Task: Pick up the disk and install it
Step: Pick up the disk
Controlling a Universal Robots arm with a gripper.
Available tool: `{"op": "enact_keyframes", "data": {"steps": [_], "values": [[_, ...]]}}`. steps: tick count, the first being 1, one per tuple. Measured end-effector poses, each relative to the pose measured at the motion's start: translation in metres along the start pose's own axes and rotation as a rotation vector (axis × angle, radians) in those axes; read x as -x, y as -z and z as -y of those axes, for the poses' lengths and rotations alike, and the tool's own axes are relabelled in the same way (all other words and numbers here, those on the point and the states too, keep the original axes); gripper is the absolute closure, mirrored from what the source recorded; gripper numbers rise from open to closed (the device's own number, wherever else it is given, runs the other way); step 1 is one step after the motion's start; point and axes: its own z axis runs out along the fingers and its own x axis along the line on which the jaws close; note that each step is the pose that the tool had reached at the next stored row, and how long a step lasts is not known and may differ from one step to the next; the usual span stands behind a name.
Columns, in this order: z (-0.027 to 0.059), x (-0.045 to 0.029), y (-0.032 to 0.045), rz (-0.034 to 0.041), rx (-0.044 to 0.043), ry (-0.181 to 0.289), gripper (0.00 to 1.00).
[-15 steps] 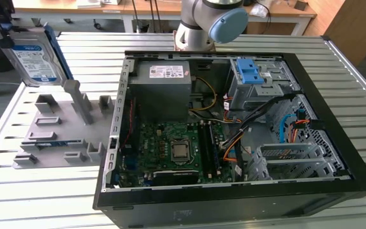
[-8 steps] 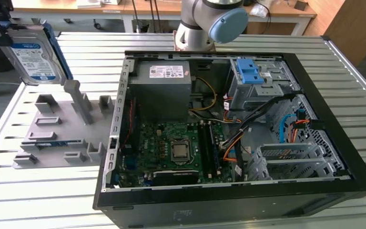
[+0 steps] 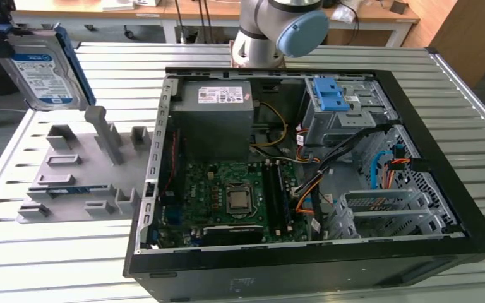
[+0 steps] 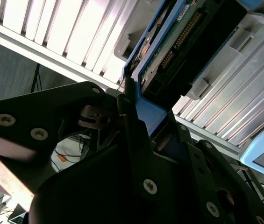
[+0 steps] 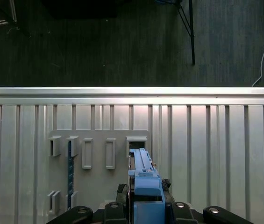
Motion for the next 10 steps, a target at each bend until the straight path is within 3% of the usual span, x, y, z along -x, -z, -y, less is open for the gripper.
{"op": "enact_keyframes", "data": {"steps": [10], "values": [[-0.0002, -0.0001, 0.0077, 0.0006, -0.0001, 0.000, 0.64]]}}
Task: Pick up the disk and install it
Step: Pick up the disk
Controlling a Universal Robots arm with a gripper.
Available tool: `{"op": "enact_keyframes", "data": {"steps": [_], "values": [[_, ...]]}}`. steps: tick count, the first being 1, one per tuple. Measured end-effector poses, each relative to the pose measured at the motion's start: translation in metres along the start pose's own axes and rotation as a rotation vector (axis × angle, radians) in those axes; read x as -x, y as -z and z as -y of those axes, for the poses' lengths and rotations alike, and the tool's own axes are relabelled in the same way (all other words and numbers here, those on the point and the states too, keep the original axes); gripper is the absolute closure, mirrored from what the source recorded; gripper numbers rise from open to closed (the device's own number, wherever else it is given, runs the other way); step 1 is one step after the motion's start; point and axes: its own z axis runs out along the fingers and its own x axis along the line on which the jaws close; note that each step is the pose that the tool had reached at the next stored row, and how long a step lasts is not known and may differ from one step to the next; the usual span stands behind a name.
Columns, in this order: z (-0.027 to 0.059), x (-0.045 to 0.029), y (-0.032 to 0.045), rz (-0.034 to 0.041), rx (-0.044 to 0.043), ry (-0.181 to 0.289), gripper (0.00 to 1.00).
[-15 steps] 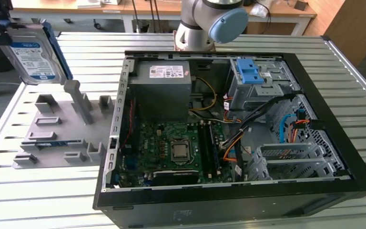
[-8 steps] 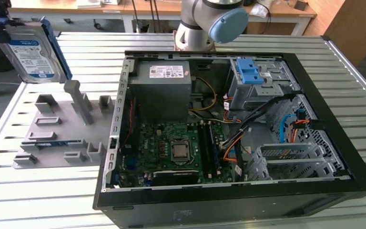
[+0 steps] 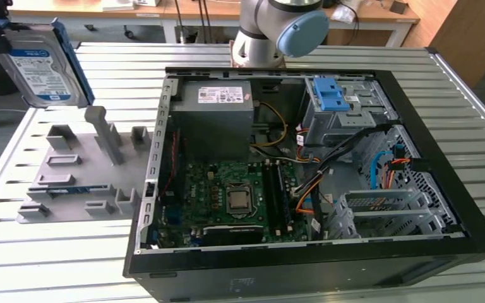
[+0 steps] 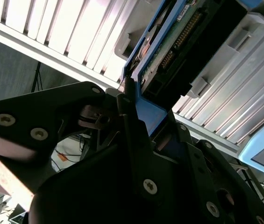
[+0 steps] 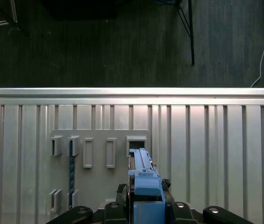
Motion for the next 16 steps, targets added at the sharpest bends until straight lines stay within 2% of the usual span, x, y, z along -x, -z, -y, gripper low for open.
{"op": "enact_keyframes", "data": {"steps": [16], "values": [[-0.0003, -0.0001, 0.0125, 0.0004, 0.0001, 0.000, 0.64]]}}
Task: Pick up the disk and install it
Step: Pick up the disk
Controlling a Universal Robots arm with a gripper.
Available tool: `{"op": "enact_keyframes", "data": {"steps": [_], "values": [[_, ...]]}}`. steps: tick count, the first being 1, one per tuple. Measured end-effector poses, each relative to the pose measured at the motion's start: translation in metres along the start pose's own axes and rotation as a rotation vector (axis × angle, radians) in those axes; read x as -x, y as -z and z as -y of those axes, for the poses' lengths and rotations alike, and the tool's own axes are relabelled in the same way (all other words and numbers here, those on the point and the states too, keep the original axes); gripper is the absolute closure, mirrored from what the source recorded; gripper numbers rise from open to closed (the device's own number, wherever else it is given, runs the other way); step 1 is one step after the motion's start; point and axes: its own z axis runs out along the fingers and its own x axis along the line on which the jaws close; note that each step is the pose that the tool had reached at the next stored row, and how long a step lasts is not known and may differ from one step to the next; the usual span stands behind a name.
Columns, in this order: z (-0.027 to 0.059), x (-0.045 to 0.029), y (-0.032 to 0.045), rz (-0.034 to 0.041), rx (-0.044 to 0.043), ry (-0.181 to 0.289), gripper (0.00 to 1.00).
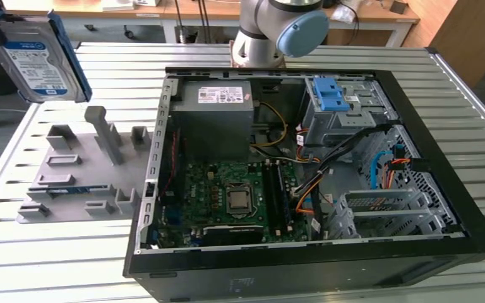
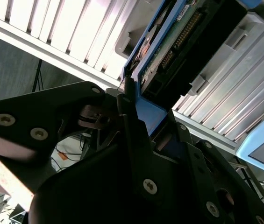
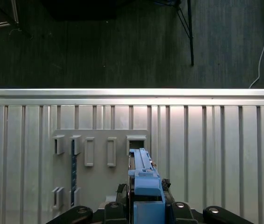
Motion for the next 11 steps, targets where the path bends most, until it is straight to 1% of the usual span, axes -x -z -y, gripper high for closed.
{"op": "enact_keyframes", "data": {"steps": [11], "values": [[-0.0002, -0.0001, 0.0082, 0.0003, 0.0001, 0.000, 0.64]]}}
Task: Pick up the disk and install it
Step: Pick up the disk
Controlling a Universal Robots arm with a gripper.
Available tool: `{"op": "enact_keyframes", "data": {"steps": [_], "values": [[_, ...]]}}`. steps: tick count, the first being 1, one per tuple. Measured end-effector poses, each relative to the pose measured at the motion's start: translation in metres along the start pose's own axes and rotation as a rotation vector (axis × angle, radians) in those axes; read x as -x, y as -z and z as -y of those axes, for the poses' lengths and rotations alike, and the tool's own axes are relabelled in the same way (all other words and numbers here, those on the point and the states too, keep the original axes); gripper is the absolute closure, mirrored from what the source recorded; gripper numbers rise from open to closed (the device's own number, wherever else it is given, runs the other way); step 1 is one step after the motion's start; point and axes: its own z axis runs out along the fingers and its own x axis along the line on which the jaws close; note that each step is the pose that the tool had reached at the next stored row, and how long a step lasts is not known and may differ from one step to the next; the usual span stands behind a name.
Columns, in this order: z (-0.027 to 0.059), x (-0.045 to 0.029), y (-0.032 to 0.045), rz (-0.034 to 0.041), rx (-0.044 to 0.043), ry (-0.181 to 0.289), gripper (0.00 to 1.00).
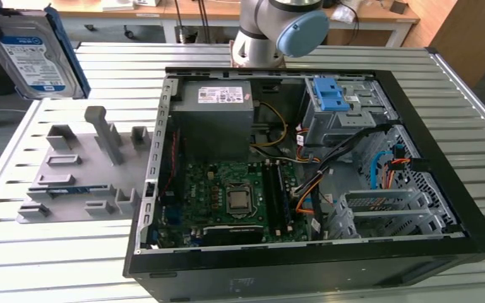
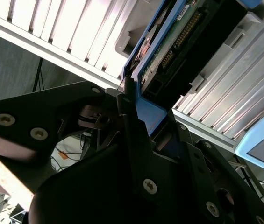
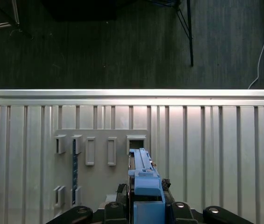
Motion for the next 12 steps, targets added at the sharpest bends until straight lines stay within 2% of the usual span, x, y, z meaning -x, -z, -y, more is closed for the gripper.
{"op": "enact_keyframes", "data": {"steps": [12], "values": [[-0.0002, -0.0001, 0.0092, 0.0003, 0.0000, 0.000, 0.64]]}}
